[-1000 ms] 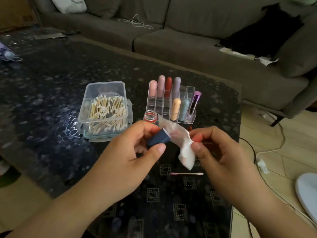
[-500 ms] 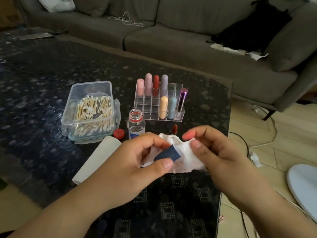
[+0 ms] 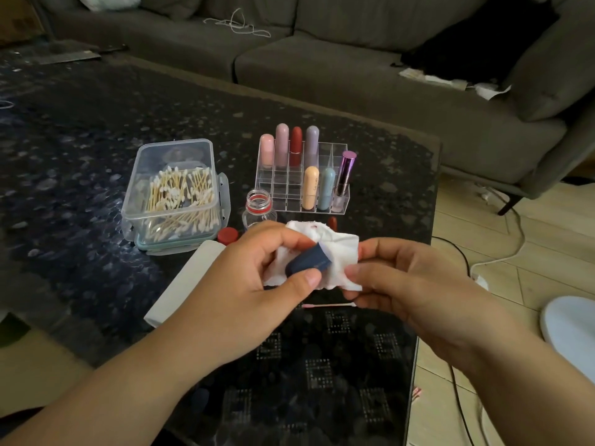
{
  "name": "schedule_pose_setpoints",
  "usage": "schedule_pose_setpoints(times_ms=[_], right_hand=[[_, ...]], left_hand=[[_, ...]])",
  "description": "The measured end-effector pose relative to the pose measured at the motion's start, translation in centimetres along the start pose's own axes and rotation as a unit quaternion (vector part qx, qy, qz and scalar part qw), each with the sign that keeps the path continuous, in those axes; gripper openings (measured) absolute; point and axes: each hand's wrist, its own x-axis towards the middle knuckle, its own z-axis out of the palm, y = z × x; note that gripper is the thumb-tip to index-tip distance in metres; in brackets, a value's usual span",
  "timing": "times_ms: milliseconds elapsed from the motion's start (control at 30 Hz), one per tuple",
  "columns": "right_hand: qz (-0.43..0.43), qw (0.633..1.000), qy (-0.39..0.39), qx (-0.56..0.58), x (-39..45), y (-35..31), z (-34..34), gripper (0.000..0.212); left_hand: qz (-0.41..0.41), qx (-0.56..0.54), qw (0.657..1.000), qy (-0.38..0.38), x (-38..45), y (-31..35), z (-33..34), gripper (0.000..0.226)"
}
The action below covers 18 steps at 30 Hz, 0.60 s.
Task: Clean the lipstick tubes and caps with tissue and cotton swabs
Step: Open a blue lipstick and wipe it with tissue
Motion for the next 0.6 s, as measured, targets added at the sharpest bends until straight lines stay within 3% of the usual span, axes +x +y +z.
schedule_pose_setpoints(times_ms=[200,333,500,600], right_hand=[[-0.081,0.988,0.046,-0.124,-0.24,0.03,0.02,0.017],[-0.126,0.976,0.007,-0.18,-0.3,0.08,0.02,0.017],[-0.164,0.977,0.005,-0.132,-0.18,0.22,-0.06,0.009],[-0.149,0.985,-0.003,-0.085,0.16,0.59,0.02,0.027]], left_hand=[[-0.002,-0.057,0.998,-0.042,-0.1,-0.16,-0.18,0.036],[-0.043,-0.113,0.991,-0.05,0.17,-0.15,-0.17,0.023],[-0.075,-0.211,0.973,-0.051,-0.16,-0.14,0.17,0.026],[-0.072,-0.223,0.971,-0.051,-0.2,-0.15,0.4,0.028]])
